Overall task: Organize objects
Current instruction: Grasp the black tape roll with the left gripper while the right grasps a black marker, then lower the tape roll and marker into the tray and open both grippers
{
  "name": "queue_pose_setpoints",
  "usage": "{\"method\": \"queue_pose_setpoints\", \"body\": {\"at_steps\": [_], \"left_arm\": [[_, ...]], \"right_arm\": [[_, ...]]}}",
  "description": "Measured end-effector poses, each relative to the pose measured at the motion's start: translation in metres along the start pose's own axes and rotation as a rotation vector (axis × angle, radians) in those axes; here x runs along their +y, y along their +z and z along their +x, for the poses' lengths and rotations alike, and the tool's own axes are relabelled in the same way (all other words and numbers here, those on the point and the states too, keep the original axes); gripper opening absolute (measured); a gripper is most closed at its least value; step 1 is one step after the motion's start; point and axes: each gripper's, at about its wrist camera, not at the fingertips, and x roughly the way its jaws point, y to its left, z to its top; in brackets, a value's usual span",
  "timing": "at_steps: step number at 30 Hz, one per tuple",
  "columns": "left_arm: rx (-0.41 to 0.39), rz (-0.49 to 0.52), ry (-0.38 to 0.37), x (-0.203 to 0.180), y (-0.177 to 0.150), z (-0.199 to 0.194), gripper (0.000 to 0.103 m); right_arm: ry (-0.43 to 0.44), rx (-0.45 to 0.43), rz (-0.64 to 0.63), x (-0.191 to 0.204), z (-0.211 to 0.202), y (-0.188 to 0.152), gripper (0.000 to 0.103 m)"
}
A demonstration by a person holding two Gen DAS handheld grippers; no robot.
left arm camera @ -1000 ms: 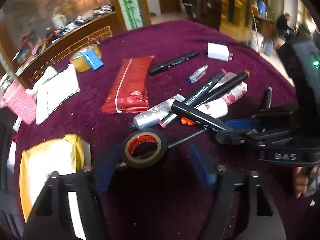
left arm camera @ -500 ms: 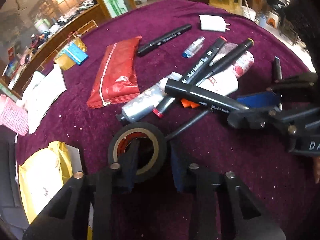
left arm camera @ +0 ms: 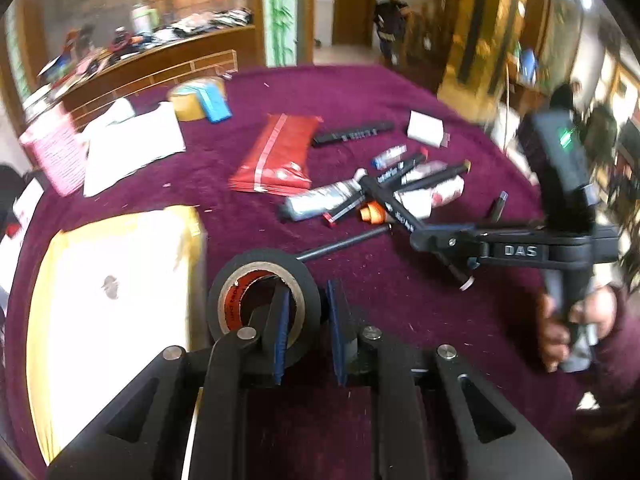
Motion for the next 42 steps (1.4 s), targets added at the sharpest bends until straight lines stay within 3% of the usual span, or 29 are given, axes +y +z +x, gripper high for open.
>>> {"method": "queue_pose_setpoints", "body": {"at_steps": [4, 10, 18, 22, 28, 31, 42], "left_arm": [[-0.048, -0.104, -0.01, 0.035, -0.007, -0.035, 0.015], [-0.074, -0.193, 0.068, 0.089, -0.015, -0.063, 0.015], [-0.008, -0.255, 0.117, 0.15, -0.005, -0.043, 0.015], [0.028, -0.251, 0.133, 0.164, -0.003, -0.019, 0.015], [0.056, -0.296, 0.12, 0.184, -0.006, 0.007, 0.015], [0.063, -0.329, 0.109, 0.198, -0.005, 0.016, 0.015], [0.042, -0.406, 0.035, 0.217, -0.007, 0.025, 0.016]], "right_arm": [[0.087, 0.021, 0.085, -0.007, -0.002, -0.003, 0.013], [0.224, 0.038, 0.165, 0.01, -0.011, -0.002, 0.013], [0.365, 0.085, 0.16, 0.094, 0.009, 0.035, 0.013], [0.387, 0.151, 0.171, 0.14, 0.056, 0.05, 0.013], [0.378, 0.261, 0.233, 0.178, 0.135, 0.051, 0.013], [0.356, 0.272, 0.242, 0.188, 0.16, 0.054, 0.013], [0.344, 0.275, 0.27, 0.19, 0.188, 0.06, 0.014]]}}
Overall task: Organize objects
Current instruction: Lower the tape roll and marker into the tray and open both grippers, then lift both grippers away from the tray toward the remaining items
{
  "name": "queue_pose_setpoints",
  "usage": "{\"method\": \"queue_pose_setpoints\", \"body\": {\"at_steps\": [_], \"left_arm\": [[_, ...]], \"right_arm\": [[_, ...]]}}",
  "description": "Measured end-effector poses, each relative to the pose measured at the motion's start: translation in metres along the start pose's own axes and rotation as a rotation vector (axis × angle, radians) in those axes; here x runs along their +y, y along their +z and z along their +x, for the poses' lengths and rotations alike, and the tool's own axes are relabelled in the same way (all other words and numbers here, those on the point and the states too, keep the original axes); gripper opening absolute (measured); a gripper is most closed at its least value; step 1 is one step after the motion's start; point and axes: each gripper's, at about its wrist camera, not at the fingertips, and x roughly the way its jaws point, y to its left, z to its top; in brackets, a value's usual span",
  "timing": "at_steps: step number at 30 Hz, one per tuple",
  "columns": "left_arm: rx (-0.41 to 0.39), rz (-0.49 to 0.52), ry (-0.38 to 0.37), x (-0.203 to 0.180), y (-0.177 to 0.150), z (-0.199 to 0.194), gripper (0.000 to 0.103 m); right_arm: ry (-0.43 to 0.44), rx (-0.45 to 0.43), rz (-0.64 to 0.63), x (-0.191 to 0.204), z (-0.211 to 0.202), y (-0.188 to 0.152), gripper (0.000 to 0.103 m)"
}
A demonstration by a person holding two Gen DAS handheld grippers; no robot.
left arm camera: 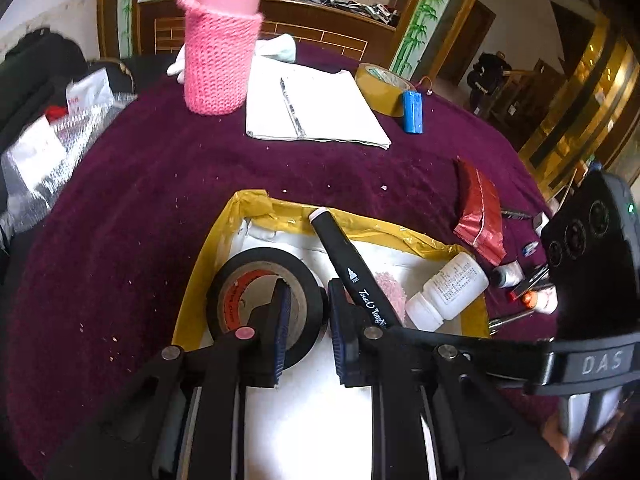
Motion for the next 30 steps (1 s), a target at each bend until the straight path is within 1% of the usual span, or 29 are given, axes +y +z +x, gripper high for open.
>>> {"method": "queue_pose_setpoints", "body": {"at_steps": [2, 4, 5, 7, 8, 10, 11, 12, 13, 14, 15, 16, 18, 19, 20, 22, 23, 24, 25, 26, 27, 28, 30], "left_arm": [[0.012, -0.034, -0.03, 0.006, 0.001, 0.0, 0.018], [0.011, -0.061, -0.047, 0.01, 0.001, -0.004, 0.026], [-0.003, -0.074, -0.055, 0.013, 0.0, -0.008, 0.029], [-0.023, -0.096, -0.078, 0.016, 0.0, -0.016, 0.042], [-0.032, -0.113, -0.088, 0.018, 0.001, -0.02, 0.044], [-0.048, -0.13, -0.086, 0.02, 0.001, -0.028, 0.045], [-0.06, -0.136, -0.08, 0.02, 0.0, -0.033, 0.045], [-0.076, -0.145, -0.073, 0.02, -0.001, -0.039, 0.046], [-0.09, -0.156, -0.067, 0.02, -0.003, -0.043, 0.046], [-0.106, -0.169, -0.063, 0.02, -0.006, -0.048, 0.046], [-0.126, -0.179, -0.063, 0.019, -0.01, -0.052, 0.049], [-0.144, -0.192, -0.065, 0.018, -0.014, -0.054, 0.056], [-0.171, -0.234, -0.079, 0.018, -0.025, -0.053, 0.062], [-0.169, -0.252, -0.092, 0.018, -0.029, -0.05, 0.063], [-0.148, -0.277, -0.11, 0.018, -0.033, -0.043, 0.063], [-0.093, -0.32, -0.135, 0.02, -0.041, -0.028, 0.062], [-0.111, -0.321, -0.158, 0.019, -0.043, -0.028, 0.063], [-0.122, -0.317, -0.147, 0.015, -0.046, -0.028, 0.065], [-0.112, -0.31, -0.122, 0.011, -0.047, -0.027, 0.065], [-0.117, -0.303, -0.116, 0.007, -0.049, -0.028, 0.065], [-0.112, -0.308, -0.128, 0.003, -0.052, -0.027, 0.065], [-0.105, -0.314, -0.142, 0.001, -0.054, -0.026, 0.065], [-0.023, -0.341, -0.14, -0.003, -0.059, -0.013, 0.065]], "right_arm": [[-0.009, 0.002, -0.005, 0.0, 0.002, 0.0, 0.014], [-0.031, 0.003, -0.024, 0.003, 0.002, 0.0, 0.014], [-0.043, 0.002, -0.032, 0.004, 0.003, 0.0, 0.014], [-0.054, 0.001, -0.035, 0.004, 0.002, 0.0, 0.014], [-0.062, 0.0, -0.035, 0.004, 0.002, 0.0, 0.015], [-0.077, 0.004, -0.048, 0.007, 0.004, 0.0, 0.021], [-0.079, 0.007, -0.055, 0.009, 0.004, -0.001, 0.029], [-0.078, 0.006, -0.062, 0.01, 0.003, -0.002, 0.033], [-0.074, 0.007, -0.068, 0.012, 0.001, -0.002, 0.039], [-0.074, 0.003, -0.076, 0.016, -0.002, -0.003, 0.042], [-0.074, -0.007, -0.086, 0.018, -0.007, -0.003, 0.043], [-0.076, -0.028, -0.106, 0.023, -0.014, -0.001, 0.043], [-0.098, -0.077, -0.131, 0.027, -0.028, 0.002, 0.046], [-0.111, -0.106, -0.135, 0.027, -0.035, 0.005, 0.05], [-0.132, -0.139, -0.136, 0.027, -0.042, 0.009, 0.052], [-0.199, -0.187, -0.154, 0.027, -0.05, 0.016, 0.052], [-0.224, -0.197, -0.157, 0.025, -0.051, 0.018, 0.052], [-0.241, -0.198, -0.153, 0.022, -0.051, 0.02, 0.052], [-0.251, -0.184, -0.139, 0.016, -0.049, 0.022, 0.052], [-0.25, -0.168, -0.125, 0.012, -0.046, 0.022, 0.053], [-0.236, -0.151, -0.112, 0.008, -0.043, 0.022, 0.052], [-0.211, -0.156, -0.109, 0.006, -0.043, 0.022, 0.053], [-0.197, -0.138, -0.103, 0.007, -0.041, 0.02, 0.053]]}}
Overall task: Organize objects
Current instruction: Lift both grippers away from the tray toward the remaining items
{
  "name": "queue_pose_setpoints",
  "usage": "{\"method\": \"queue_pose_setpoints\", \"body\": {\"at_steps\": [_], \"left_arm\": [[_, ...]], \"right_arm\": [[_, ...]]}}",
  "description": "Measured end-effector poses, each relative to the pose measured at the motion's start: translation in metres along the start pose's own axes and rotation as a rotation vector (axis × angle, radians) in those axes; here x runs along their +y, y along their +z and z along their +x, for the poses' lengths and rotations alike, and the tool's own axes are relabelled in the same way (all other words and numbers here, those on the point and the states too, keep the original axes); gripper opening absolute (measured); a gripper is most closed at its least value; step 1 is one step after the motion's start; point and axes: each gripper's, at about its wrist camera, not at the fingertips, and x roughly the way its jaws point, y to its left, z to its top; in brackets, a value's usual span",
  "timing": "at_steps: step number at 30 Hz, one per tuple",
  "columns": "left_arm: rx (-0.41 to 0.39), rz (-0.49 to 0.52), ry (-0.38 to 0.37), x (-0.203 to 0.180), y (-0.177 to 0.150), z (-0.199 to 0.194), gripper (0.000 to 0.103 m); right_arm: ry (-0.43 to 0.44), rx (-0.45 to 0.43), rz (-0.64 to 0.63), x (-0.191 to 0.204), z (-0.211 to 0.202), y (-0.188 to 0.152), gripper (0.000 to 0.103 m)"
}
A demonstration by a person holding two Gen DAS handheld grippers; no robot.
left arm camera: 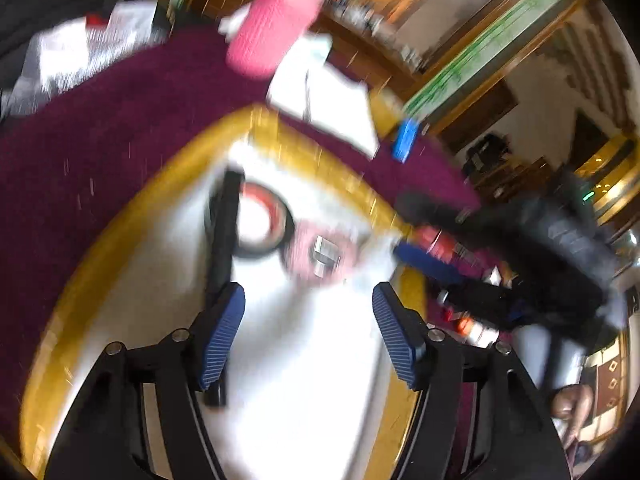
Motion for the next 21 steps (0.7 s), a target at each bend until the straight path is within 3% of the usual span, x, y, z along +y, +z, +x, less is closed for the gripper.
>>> {"method": "queue_pose_setpoints", "body": {"at_steps": [6, 10, 13, 15, 18, 21], "left_arm": [[-0.037, -0.022, 0.05, -0.006, -0.013, -0.004, 0.066], [0.006, -0.045, 0.047, -0.013, -0.025, 0.004, 0.066], [0.028, -0.009, 0.068, -0.024, -0.029, 0.006, 0.067], [0.018, -0.032, 0.016, -0.029, -0.032, -0.005, 0.067], [-0.062, 0.041, 0.002, -0.059, -0.043, -0.036, 0.067], [-0.1, 0.124, -0.029, -0.097, -0.061, -0.057, 0.077]], "right_arm": [[0.055, 0.052, 0.009, 0.0, -0.003, -0.011, 0.053], [0.075, 0.006, -0.015, -0.005, -0.035, -0.017, 0.053], [0.05, -0.053, -0.05, -0.017, -0.076, -0.023, 0.054], [-0.02, -0.116, -0.094, -0.031, -0.112, -0.029, 0.055], [-0.142, -0.203, -0.149, -0.051, -0.153, -0.035, 0.067], [-0.244, -0.26, -0.152, -0.086, -0.186, -0.04, 0.068]]}}
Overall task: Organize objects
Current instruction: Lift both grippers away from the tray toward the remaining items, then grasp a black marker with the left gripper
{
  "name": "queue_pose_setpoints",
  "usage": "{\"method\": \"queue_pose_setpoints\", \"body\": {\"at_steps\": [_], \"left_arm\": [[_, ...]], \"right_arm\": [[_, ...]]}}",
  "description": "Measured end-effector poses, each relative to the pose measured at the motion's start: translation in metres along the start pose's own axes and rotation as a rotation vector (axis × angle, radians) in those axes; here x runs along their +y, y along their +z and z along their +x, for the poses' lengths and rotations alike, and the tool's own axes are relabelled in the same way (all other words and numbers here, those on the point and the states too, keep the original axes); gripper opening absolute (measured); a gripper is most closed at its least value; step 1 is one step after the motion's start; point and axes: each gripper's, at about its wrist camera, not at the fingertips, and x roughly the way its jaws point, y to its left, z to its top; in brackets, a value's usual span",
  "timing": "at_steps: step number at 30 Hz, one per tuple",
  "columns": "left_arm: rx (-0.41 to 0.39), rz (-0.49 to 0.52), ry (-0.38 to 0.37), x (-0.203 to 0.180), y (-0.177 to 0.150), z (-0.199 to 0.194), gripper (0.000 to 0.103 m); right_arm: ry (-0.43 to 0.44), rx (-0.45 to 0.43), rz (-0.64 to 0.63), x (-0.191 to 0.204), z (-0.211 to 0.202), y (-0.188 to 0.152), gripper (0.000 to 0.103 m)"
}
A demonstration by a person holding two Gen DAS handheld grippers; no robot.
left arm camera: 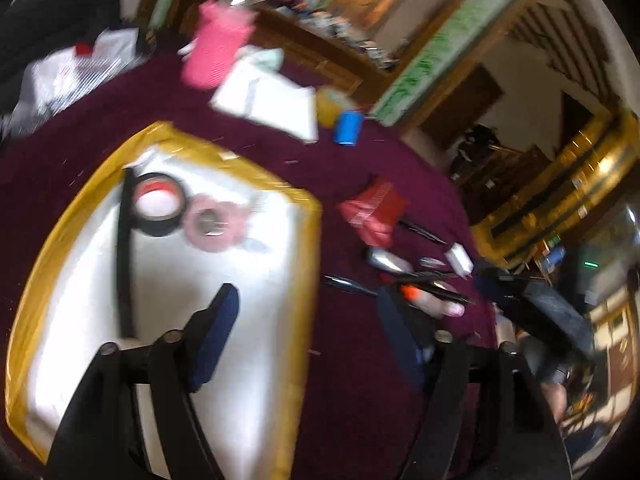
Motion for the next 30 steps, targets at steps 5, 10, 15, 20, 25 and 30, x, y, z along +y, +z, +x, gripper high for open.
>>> {"method": "queue_pose_setpoints", "body": {"at_steps": [5, 10, 15, 20, 25, 30], "left_arm": [[0.088, 0.126, -0.061, -0.05, -0.035, 0.021, 0.081], [0.18, 0.331, -0.043, -0.089, -0.046, 0.058, 0.081], [0.17, 0.659, 0.06, -0.123, -0.038, 0.097, 0.08], [0.247, 0.828, 0.126, -0.129, -0.03, 0.142, 0.08], [0.381, 0.811, 0.12, -0.118, -0.032, 0.176, 0.072], [0.418, 0.74, 0.044, -0.113, -0.039, 0.157, 0.013]], "right_arm": [[-0.04, 0.008, 0.111, -0.073, -0.006, -0.016, 0.068], [-0.026, -0.031, 0.209, -0.117, -0.016, -0.024, 0.068], [0.016, -0.105, 0.259, -0.136, -0.02, -0.027, 0.068], [0.064, -0.122, 0.287, -0.148, -0.018, -0.032, 0.068], [0.108, -0.098, 0.317, -0.154, -0.013, -0.033, 0.068], [0.119, -0.103, 0.313, -0.152, -0.014, -0.034, 0.068]]}}
